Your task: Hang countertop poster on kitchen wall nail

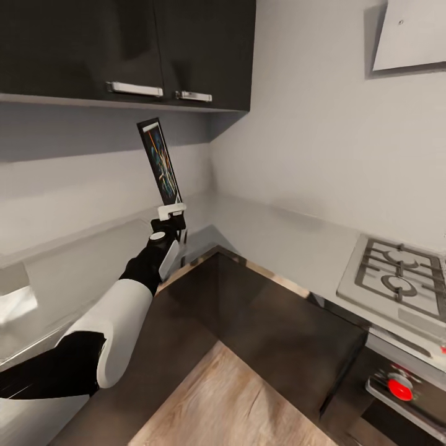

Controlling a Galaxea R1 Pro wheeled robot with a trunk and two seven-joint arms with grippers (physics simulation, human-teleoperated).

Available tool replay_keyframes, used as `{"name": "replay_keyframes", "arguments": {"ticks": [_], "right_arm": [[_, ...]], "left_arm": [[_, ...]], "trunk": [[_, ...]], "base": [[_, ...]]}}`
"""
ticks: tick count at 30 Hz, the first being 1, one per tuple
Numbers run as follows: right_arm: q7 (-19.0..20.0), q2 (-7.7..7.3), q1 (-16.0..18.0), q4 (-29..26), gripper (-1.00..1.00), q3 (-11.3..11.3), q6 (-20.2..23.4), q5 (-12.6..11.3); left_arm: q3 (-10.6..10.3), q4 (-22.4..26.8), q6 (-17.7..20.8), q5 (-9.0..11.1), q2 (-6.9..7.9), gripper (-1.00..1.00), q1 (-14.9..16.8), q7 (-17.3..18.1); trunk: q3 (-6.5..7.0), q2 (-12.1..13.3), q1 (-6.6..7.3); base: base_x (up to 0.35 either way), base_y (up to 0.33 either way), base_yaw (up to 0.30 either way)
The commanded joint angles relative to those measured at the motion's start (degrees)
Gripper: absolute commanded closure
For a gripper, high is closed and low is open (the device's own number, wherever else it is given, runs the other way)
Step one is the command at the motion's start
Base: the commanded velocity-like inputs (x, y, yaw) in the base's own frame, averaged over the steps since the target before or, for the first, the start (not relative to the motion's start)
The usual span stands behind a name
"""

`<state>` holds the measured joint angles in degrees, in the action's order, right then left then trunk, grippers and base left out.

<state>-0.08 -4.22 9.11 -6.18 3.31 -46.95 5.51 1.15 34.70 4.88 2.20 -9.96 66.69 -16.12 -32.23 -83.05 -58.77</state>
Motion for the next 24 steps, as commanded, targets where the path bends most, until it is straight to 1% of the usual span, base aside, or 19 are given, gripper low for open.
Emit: {"name": "replay_keyframes", "arguments": {"ticks": [1, 24], "right_arm": [[-0.01, 0.0, 0.03, 0.03, -1.0, 0.39, -0.16, 0.56], [-0.01, -0.03, 0.03, -0.03, -1.0, 0.39, -0.16, 0.54]], "left_arm": [[0.09, 0.1, 0.31, 0.1, -0.04, 1.0, 0.02, -0.24], [0.04, 0.01, 0.31, 0.17, -0.04, 1.0, 0.02, -0.15]], "trunk": [[-0.06, -0.03, 0.04], [-0.06, -0.03, 0.04]], "base": [[-0.338, 0.0, 0.0], [-0.338, 0.0, 0.0]]}}
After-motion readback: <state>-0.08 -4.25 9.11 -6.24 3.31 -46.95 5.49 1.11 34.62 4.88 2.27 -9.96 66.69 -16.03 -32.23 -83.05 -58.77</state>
